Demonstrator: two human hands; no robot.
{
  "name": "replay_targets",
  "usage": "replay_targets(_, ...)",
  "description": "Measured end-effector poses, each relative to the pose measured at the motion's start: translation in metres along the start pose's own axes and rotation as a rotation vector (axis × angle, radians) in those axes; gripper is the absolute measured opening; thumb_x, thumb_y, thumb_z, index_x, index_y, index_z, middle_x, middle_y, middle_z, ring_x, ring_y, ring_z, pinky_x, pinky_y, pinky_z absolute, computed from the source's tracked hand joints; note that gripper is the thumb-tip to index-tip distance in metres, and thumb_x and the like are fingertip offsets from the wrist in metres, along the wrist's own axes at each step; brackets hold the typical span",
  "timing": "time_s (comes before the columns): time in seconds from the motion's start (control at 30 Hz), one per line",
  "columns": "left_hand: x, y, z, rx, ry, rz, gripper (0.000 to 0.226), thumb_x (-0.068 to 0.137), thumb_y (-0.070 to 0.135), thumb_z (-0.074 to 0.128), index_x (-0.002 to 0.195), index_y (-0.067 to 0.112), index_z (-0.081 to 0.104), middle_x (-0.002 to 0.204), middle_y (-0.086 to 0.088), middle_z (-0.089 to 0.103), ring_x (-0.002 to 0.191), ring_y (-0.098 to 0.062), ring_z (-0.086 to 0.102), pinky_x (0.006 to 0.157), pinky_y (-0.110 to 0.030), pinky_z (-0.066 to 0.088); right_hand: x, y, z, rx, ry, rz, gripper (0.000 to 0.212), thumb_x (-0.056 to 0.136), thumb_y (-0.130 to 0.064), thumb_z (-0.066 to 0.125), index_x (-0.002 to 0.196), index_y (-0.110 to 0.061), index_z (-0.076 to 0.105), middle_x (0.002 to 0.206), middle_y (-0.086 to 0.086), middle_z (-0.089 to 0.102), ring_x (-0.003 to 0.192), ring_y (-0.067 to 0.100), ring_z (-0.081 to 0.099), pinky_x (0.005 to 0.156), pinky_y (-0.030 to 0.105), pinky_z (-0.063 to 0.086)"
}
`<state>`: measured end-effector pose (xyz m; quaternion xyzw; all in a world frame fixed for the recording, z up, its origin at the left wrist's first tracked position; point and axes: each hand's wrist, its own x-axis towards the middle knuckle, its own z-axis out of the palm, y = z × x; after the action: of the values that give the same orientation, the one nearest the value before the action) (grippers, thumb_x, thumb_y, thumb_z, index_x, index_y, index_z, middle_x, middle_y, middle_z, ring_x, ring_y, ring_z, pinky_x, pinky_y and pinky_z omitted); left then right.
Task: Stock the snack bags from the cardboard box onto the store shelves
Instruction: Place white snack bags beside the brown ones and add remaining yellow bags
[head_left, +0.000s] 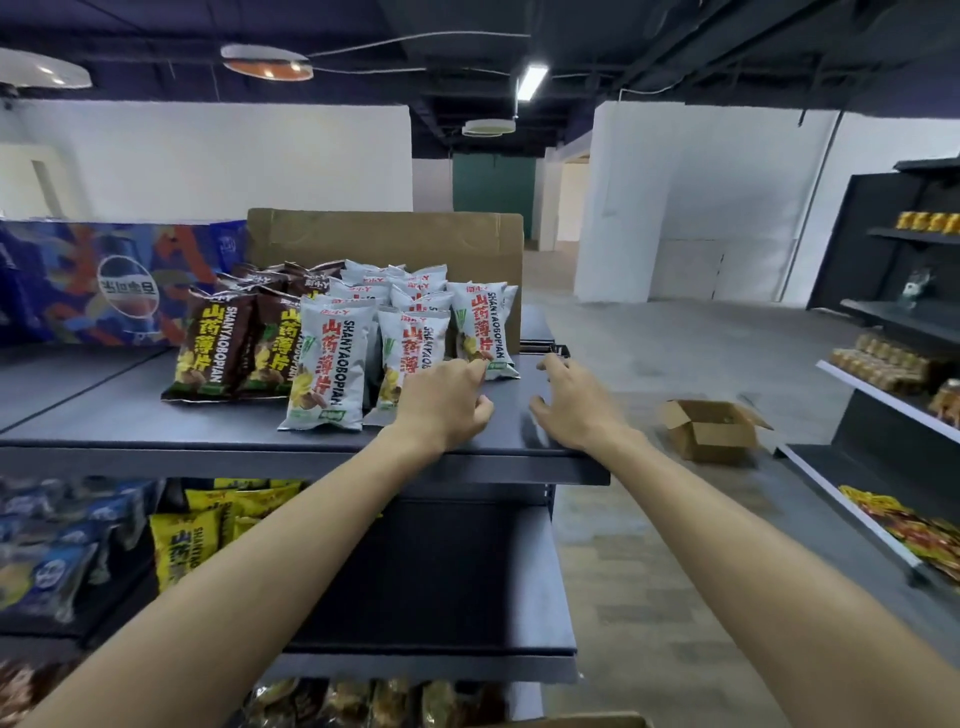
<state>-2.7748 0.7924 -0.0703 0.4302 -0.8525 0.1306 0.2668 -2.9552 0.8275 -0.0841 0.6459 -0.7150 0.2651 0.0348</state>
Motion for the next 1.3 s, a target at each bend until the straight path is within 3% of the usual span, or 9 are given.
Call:
replay_targets(0.2, -0.036, 0.0, -0.021, -0.065, -0.02, 0.018, 0.021, 0.085, 0.033, 0.052, 0.093, 0.015, 0.06, 0.089, -0.003, 0.065, 0.081, -0.026, 0.062, 0.066, -0.035, 0.05, -0.042, -0.019, -0.018, -0.04, 0.048, 0.051, 0.042, 0.093, -0.028, 0.053, 0.133, -0.017, 0.047, 0.136, 0.007, 0.051, 0.115, 0.029, 0.054, 0.093, 0.04, 0.046)
replay_targets(0.37, -0.096, 0.004, -0.013, -0.156, -0.091, -0.022, 0.016, 0.084, 0.033, 0.055, 0.087, 0.018, 0.06, 0.089, -0.003, 0.063, 0.083, -0.028, 0.06, 0.065, -0.031, 0.038, -0.108, -0.037, -0.013, -0.014, 0.038, 0.057, 0.031, 0.092, -0.027, 0.053, 0.121, -0.018, 0.052, 0.122, 0.004, 0.054, 0.1, 0.025, 0.057, 0.083, 0.039, 0.049)
replay_targets(0.5, -0.149, 0.011, 0.013, -0.224, -0.271, 0.003, 0.013, 0.081, 0.035, 0.056, 0.083, 0.023, 0.06, 0.091, -0.001, 0.064, 0.086, -0.031, 0.06, 0.07, -0.034, 0.043, -0.169, -0.041, 0.0, 0.007, 0.046, 0.062, 0.025, 0.087, -0.02, 0.056, 0.109, -0.016, 0.045, 0.106, 0.004, 0.052, 0.089, 0.027, 0.053, 0.077, 0.04, 0.046)
replay_targets(0.63, -0.202, 0.026, 0.044, -0.248, -0.476, 0.054, 0.013, 0.079, 0.035, 0.056, 0.081, 0.023, 0.063, 0.09, -0.003, 0.065, 0.082, -0.031, 0.061, 0.066, -0.033, 0.044, -0.229, -0.025, 0.029, -0.035, -0.052, 0.159, 0.032, 0.088, -0.024, 0.058, 0.116, -0.017, 0.046, 0.112, 0.004, 0.051, 0.095, 0.027, 0.053, 0.081, 0.042, 0.047)
replay_targets(0.77, -0.244, 0.038, 0.072, -0.28, -0.62, 0.079, 0.015, 0.081, 0.032, 0.057, 0.081, 0.019, 0.065, 0.084, -0.003, 0.065, 0.079, -0.029, 0.06, 0.066, -0.034, 0.048, -0.281, 0.004, 0.063, -0.027, -0.163, 0.266, 0.038, 0.088, -0.024, 0.058, 0.122, -0.013, 0.045, 0.119, 0.006, 0.051, 0.105, 0.027, 0.052, 0.08, 0.035, 0.041)
replay_targets(0.97, -0.272, 0.054, 0.121, -0.285, -0.794, 0.074, 0.021, 0.082, 0.03, 0.055, 0.08, 0.012, 0.066, 0.079, -0.007, 0.066, 0.073, -0.029, 0.062, 0.055, -0.032, 0.045, -0.319, 0.047, 0.104, -0.016, -0.326, 0.425, 0.045, 0.088, -0.025, 0.057, 0.13, -0.016, 0.043, 0.126, 0.009, 0.052, 0.114, 0.029, 0.051, 0.095, 0.041, 0.044)
replay_targets(1.13, -0.282, 0.067, 0.161, -0.3, -0.886, 0.056, 0.022, 0.084, 0.034, 0.054, 0.083, 0.016, 0.067, 0.079, -0.002, 0.067, 0.07, -0.021, 0.063, 0.06, -0.035, 0.054, -0.326, 0.084, 0.142, 0.04, -0.397, 0.466, 0.045, 0.086, -0.026, 0.059, 0.127, -0.015, 0.045, 0.123, 0.014, 0.055, 0.115, 0.032, 0.051, 0.097, 0.042, 0.044)
replay_targets(1.3, -0.311, 0.084, 0.21, -0.28, -1.023, -0.013, 0.017, 0.087, 0.03, 0.055, 0.095, 0.017, 0.062, 0.094, 0.0, 0.063, 0.085, -0.022, 0.06, 0.064, -0.027, 0.041, -0.335, 0.121, 0.188, 0.086, -0.546, 0.496, 0.045, 0.083, -0.024, 0.06, 0.123, -0.011, 0.043, 0.11, 0.016, 0.055, 0.107, 0.036, 0.053, 0.091, 0.042, 0.046)
